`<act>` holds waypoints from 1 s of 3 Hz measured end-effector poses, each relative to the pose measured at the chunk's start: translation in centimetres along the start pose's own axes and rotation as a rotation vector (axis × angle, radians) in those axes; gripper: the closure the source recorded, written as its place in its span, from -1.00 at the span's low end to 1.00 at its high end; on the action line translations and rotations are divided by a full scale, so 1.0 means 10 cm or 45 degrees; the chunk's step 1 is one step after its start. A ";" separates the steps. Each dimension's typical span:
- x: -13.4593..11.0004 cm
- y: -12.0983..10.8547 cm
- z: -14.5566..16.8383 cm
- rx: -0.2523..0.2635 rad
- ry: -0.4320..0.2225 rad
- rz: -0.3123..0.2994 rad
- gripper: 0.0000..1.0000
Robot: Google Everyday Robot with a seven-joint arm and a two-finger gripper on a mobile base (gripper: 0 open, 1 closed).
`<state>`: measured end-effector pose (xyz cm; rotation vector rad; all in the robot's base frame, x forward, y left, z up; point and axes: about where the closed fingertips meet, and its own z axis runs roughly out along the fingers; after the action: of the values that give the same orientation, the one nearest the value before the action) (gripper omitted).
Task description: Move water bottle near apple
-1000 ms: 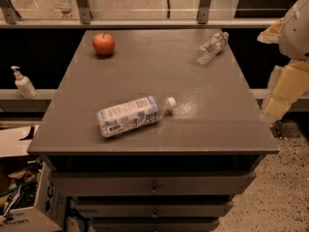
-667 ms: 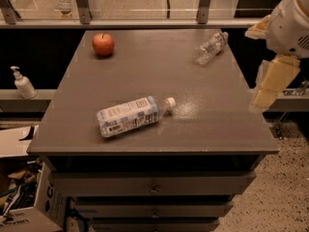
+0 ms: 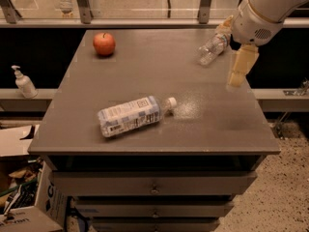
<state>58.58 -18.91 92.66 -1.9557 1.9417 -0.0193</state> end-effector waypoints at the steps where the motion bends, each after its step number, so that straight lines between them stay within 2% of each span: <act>1: 0.05 -0.41 0.38 -0.040 -0.028 -0.089 -1.00; 2: 0.10 -0.80 0.65 -0.035 -0.060 -0.185 -1.00; 3: 0.11 -1.05 0.66 0.012 -0.083 -0.317 -1.00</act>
Offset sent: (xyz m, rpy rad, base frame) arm 0.1538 -0.0059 -0.0408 0.0071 -0.0502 0.2425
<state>70.49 -18.58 89.17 -2.1516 1.6446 -0.0318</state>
